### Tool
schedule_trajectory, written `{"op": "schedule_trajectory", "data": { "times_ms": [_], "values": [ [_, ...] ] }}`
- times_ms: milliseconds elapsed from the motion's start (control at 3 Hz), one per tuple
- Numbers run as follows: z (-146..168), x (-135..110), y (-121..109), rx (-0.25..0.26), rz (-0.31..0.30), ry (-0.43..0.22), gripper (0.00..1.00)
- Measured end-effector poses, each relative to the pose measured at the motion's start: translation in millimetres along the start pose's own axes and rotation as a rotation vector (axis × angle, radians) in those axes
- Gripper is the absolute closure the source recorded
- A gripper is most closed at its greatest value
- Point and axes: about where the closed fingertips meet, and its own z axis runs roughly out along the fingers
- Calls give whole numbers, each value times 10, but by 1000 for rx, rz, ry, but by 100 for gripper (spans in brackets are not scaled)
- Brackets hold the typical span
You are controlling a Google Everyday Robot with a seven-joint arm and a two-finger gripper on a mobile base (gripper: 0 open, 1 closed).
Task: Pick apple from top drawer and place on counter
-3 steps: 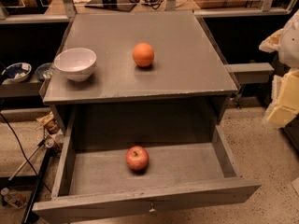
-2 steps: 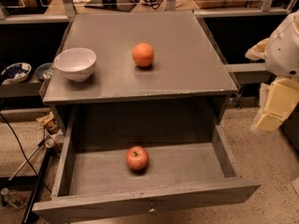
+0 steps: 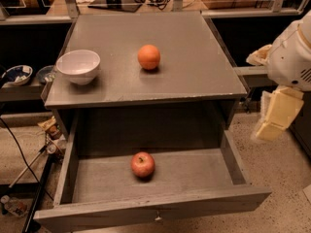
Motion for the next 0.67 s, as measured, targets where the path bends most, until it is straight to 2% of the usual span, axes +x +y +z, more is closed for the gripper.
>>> {"op": "schedule_trajectory", "data": {
  "times_ms": [333,667],
  "values": [
    [247,-174,74,-18,-46,-31,0],
    [259,-176,80,-18,-47,-31,0]
  ]
}}
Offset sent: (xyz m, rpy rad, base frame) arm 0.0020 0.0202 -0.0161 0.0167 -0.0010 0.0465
